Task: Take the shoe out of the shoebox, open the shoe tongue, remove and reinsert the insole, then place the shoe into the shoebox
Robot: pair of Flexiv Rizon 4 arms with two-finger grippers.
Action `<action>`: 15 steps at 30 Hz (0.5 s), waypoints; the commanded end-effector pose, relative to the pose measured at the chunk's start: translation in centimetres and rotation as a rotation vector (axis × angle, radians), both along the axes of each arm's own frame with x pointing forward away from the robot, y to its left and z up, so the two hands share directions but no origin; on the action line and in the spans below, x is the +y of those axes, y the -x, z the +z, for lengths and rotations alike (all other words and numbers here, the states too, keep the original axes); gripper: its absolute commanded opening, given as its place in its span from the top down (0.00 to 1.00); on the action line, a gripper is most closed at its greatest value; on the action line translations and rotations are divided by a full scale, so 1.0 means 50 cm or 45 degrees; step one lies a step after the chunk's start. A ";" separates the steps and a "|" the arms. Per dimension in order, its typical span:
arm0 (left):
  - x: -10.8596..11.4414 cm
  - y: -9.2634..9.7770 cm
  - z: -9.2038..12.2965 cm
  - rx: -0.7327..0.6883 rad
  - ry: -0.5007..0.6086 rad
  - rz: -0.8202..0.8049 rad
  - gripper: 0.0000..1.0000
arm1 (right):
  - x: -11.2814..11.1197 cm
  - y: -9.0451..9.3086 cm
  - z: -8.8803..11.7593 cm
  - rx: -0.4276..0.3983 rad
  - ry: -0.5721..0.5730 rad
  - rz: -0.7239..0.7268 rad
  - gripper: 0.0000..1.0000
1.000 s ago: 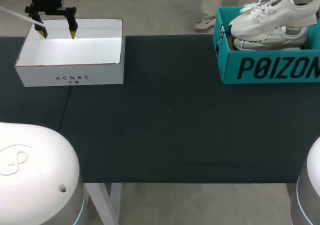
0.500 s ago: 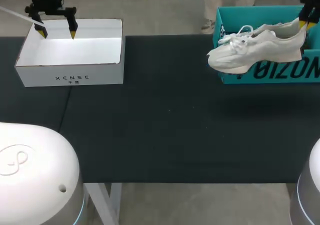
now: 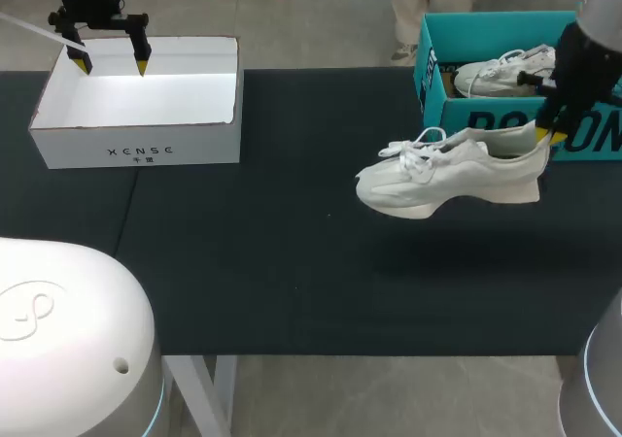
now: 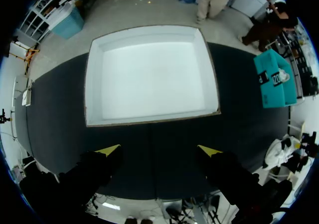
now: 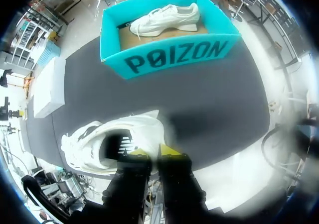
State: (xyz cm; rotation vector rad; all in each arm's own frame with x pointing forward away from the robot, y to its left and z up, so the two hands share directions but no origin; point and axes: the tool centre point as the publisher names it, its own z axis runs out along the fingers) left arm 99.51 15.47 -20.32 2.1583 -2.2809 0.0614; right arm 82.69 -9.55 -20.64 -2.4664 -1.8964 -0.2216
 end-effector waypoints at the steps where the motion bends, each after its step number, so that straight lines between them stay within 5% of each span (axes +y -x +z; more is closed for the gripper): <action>1: 0.000 0.001 0.001 0.000 -0.003 0.001 0.00 | 0.033 0.038 -0.058 -0.111 0.016 -0.032 1.00; 15: 0.000 0.001 0.001 0.000 -0.003 0.001 0.00 | 0.115 0.072 -0.166 -0.069 0.061 -0.090 1.00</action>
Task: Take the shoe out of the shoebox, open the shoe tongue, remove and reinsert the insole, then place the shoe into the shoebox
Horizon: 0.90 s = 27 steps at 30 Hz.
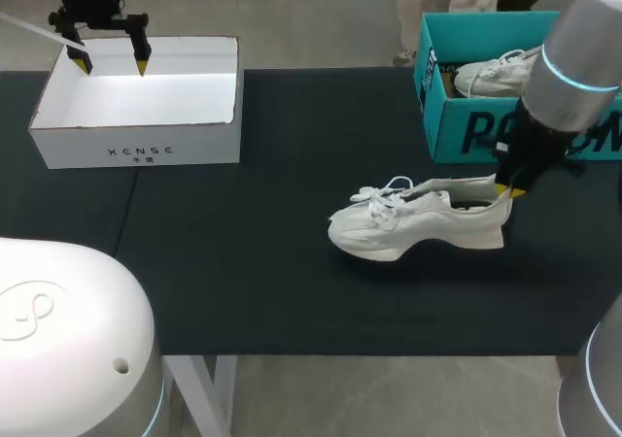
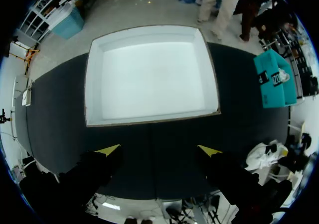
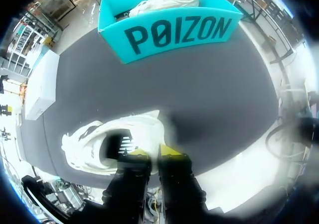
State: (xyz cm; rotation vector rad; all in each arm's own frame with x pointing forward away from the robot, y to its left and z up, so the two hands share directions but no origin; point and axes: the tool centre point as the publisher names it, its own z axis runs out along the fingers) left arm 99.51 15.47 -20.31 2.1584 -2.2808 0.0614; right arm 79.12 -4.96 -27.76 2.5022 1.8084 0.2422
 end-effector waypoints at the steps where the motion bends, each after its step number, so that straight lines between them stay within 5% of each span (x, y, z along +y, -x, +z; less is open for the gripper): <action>1: 0.000 0.001 0.001 0.000 -0.003 0.000 0.00 | 0.028 0.002 -0.029 -0.005 0.011 -0.010 1.00; 27: 0.000 0.001 0.001 0.000 -0.003 0.000 0.00 | 0.090 0.018 -0.124 0.052 -0.086 -0.014 1.00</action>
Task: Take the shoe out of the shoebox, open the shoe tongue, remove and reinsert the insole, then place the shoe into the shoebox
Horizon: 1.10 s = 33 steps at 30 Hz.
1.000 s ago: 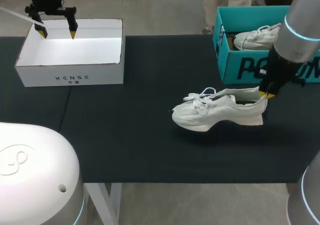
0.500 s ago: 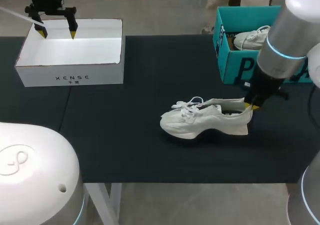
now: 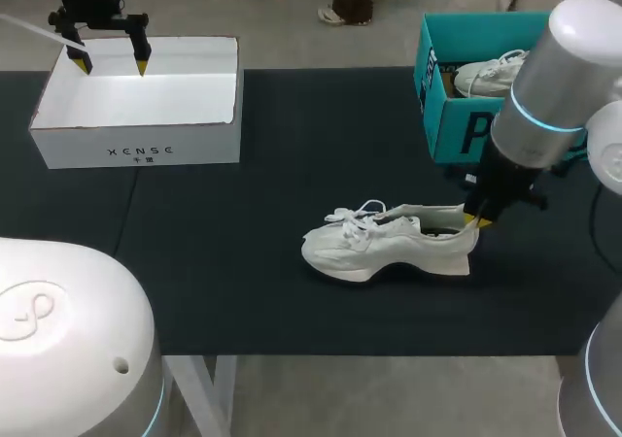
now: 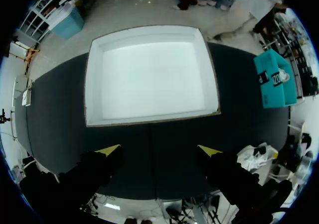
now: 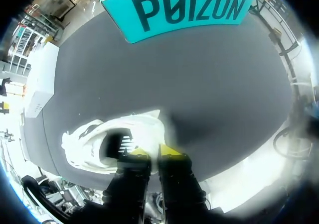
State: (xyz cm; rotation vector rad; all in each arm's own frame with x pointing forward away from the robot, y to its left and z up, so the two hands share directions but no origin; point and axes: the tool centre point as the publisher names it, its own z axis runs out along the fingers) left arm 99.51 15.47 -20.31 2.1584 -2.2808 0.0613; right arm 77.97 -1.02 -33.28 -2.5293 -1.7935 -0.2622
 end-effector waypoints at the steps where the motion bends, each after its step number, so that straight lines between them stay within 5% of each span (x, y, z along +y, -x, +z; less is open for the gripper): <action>1: 0.000 0.001 0.001 0.000 -0.003 0.000 0.00 | 0.013 -0.003 -0.018 0.014 0.007 -0.003 1.00; 18: 0.000 0.001 0.001 0.000 -0.003 0.000 0.00 | 0.014 0.011 -0.037 0.034 0.019 -0.018 1.00; 20: 0.000 0.001 0.001 0.000 -0.003 0.000 0.00 | 0.012 0.011 -0.034 0.032 0.023 -0.023 0.60; 21: 0.000 0.001 0.001 0.000 -0.003 0.000 0.00 | 0.010 0.011 -0.031 0.032 0.023 -0.025 0.07; 22: 0.000 0.001 0.001 0.000 -0.003 0.000 0.00 | 0.009 0.013 -0.028 0.031 0.028 -0.034 0.00; 29: 0.000 0.001 0.001 0.000 -0.003 0.000 0.00 | -0.003 0.011 0.006 0.067 0.047 -0.022 0.00; 33: 0.000 0.001 0.001 0.000 -0.003 0.000 0.00 | -0.010 -0.005 0.055 0.092 0.046 0.167 0.00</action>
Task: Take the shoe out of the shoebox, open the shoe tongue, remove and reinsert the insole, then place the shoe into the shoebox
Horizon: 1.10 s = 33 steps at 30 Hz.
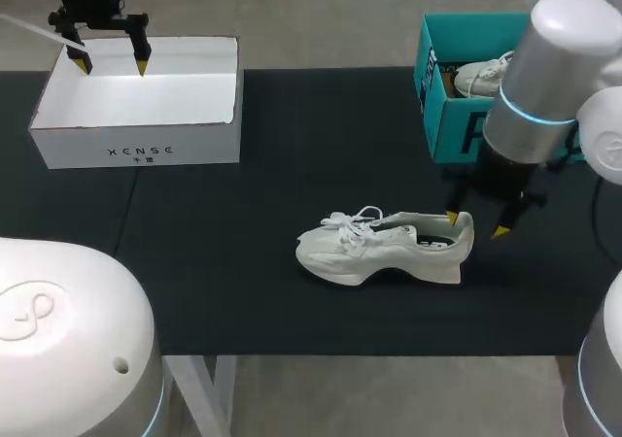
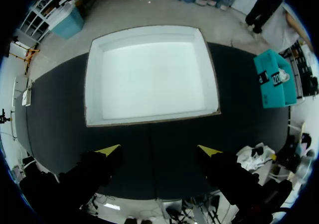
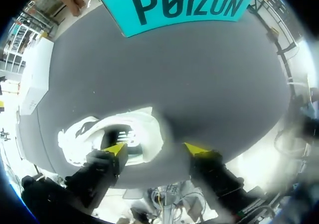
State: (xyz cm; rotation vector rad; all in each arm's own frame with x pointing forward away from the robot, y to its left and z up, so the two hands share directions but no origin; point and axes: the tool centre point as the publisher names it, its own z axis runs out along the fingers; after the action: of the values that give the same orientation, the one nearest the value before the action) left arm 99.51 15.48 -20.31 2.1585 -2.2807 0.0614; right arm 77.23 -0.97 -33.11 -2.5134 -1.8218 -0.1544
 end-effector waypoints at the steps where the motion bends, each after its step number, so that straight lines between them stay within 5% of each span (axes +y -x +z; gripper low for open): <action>1: 0.000 0.001 0.001 0.000 -0.003 0.000 0.00 | -0.017 -0.027 0.071 0.003 -0.007 0.221 0.00; 9: 0.000 0.001 0.001 0.000 -0.003 0.000 0.00 | -0.087 -0.063 0.189 -0.254 0.137 1.005 0.00; 19: 0.000 0.001 0.001 0.000 -0.003 0.000 0.00 | -0.107 0.011 0.181 -0.298 0.026 1.834 0.00; 33: 0.000 0.001 0.001 0.000 -0.003 0.000 0.00 | -0.107 0.011 0.181 -0.298 0.026 1.834 0.00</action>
State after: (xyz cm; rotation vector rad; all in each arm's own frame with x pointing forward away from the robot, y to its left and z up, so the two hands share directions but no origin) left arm 99.51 15.47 -20.31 2.1584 -2.2809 0.0613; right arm 76.81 -5.94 -23.89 -1.2184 -2.9346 -0.2860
